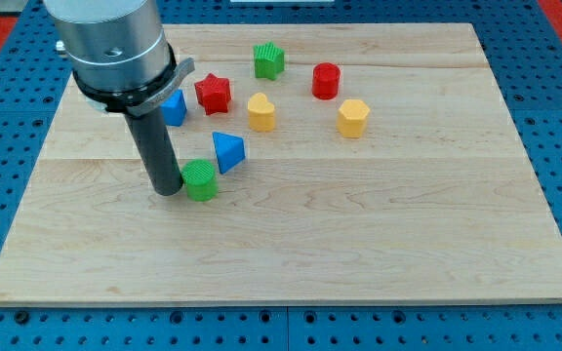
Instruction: Push the green circle towards the center
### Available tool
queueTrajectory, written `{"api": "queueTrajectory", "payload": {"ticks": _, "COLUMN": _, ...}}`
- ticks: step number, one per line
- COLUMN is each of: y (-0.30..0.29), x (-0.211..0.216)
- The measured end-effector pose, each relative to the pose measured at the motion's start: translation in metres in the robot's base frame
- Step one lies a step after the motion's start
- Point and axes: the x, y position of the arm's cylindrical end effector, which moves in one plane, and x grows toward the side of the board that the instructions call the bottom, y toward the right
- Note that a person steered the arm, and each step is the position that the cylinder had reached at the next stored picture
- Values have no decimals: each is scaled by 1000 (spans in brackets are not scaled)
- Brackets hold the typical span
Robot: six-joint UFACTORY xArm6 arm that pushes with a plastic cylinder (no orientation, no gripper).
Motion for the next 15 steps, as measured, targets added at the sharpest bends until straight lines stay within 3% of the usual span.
{"api": "queueTrajectory", "payload": {"ticks": 2, "y": 11, "x": 51}}
{"api": "queueTrajectory", "payload": {"ticks": 3, "y": 11, "x": 52}}
{"api": "queueTrajectory", "payload": {"ticks": 6, "y": 17, "x": -8}}
{"api": "queueTrajectory", "payload": {"ticks": 10, "y": 31, "x": -50}}
{"api": "queueTrajectory", "payload": {"ticks": 12, "y": 41, "x": -32}}
{"api": "queueTrajectory", "payload": {"ticks": 15, "y": 82, "x": 29}}
